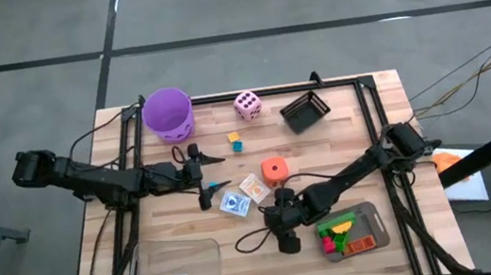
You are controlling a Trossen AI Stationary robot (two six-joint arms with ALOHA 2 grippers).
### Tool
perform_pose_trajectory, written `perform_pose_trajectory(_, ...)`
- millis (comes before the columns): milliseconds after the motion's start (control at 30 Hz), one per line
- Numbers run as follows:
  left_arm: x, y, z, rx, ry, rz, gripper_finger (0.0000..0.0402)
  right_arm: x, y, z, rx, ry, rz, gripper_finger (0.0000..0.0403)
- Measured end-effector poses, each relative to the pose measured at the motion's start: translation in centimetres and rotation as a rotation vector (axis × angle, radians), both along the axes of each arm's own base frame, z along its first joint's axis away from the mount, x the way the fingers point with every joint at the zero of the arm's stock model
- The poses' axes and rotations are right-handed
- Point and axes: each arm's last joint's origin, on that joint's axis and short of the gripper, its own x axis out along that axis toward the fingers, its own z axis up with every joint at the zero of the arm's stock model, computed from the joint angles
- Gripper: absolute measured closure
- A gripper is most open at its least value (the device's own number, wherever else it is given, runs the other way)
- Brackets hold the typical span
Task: Pick & Place Toys
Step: Put the red game piece into the black bin
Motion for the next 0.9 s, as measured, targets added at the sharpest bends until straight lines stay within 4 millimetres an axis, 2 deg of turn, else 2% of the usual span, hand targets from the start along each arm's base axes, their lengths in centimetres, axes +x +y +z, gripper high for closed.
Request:
perform_pose_trajectory(333,0.0,0.0,0.0,0.002,0.0,0.008,0.0078,0.9,0.4,-2.8,-0.005,0.068,0.007,0.0153)
perform_pose_trajectory(733,0.0,0.1,0.0,-0.002,-0.001,0.016,0.0078,1.0,0.2,-2.5,-0.027,0.064,-0.001,0.0154)
perform_pose_trajectory(800,0.0,0.1,0.0,-0.004,-0.002,0.017,0.0078,1.0,0.2,-2.5,-0.03,0.065,-0.001,0.0163)
perform_pose_trajectory(900,0.0,0.1,0.0,-0.006,-0.002,0.017,0.0078,1.0,0.2,-2.5,-0.035,0.067,-0.002,0.0202)
